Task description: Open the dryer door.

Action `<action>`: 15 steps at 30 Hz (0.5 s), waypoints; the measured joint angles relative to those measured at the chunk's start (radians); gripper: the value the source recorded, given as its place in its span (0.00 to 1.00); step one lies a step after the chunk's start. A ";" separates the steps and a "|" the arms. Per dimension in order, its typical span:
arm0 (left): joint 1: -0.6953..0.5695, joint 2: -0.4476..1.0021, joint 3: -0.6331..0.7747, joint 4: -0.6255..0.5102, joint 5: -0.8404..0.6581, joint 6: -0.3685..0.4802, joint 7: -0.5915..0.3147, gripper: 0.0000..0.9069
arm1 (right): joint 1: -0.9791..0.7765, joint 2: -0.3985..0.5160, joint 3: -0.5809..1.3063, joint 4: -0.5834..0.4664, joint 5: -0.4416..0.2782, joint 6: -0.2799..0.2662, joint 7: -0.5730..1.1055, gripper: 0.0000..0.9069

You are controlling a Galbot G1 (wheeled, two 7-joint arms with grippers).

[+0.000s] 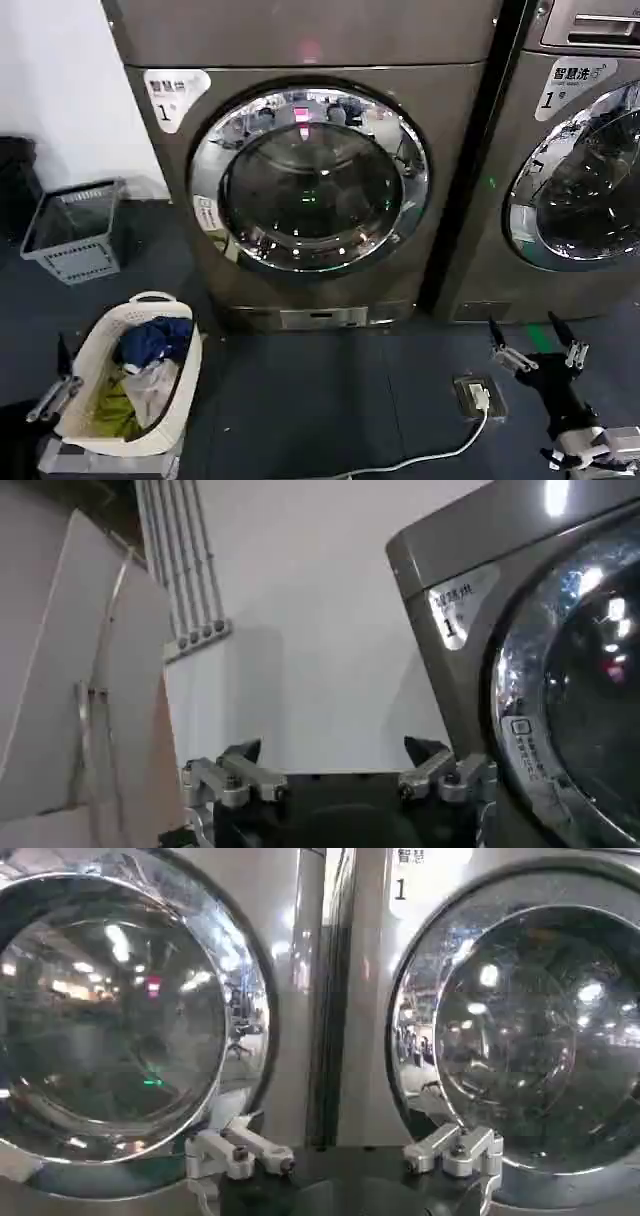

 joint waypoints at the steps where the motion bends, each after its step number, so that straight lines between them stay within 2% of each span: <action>1: 0.000 0.000 0.000 0.000 0.000 0.000 0.000 1.00 | 0.002 -0.003 -0.002 0.000 0.000 -0.003 0.000 1.00; 7: 0.001 0.001 0.001 0.001 0.002 0.000 0.000 1.00 | 0.026 -0.034 -0.025 -0.015 0.015 -0.007 -0.026 1.00; 15: 0.000 0.001 0.004 0.004 0.007 0.000 0.015 1.00 | 0.085 -0.117 -0.082 -0.070 0.075 -0.003 -0.062 1.00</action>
